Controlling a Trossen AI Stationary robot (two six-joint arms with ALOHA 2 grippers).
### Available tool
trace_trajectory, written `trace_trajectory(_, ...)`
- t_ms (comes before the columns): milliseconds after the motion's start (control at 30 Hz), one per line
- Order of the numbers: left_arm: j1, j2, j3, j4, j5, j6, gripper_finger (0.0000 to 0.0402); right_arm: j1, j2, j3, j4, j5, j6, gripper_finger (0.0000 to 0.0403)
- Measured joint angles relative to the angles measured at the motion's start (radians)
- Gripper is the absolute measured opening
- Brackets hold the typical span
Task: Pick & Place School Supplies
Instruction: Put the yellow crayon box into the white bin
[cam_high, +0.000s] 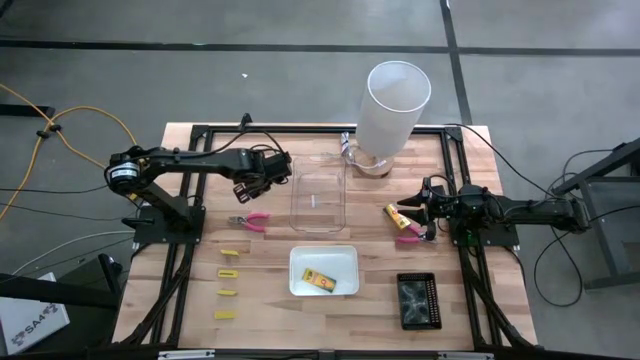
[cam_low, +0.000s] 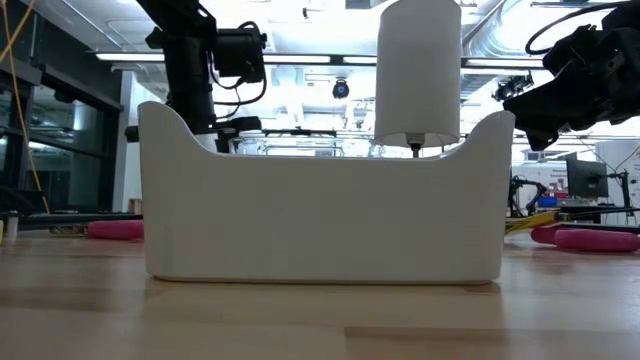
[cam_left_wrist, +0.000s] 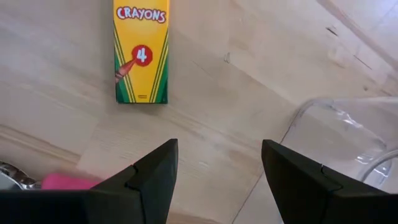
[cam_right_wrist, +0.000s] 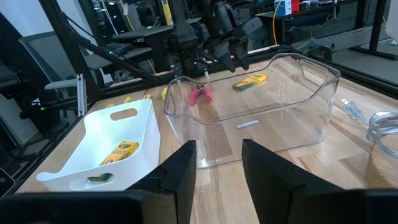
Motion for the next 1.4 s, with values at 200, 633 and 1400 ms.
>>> trace_trajectory(200, 0.000, 0.000, 0.000, 0.003, -0.027, -0.077, 0.0224, 0.000, 0.000, 0.000, 0.000, 0.000, 0.000, 0.0121)
trace_trajectory(633, 0.010, 0.000, 0.000, 0.006, -0.045, -0.054, 0.0224, 0.000, 0.000, 0.000, 0.000, 0.000, 0.000, 0.0121)
trace_trajectory(1400, 0.153, 0.127, 0.001, -0.044, 0.120, -0.014, 0.0224, 0.000, 0.000, 0.000, 0.000, 0.000, 0.000, 0.0121)
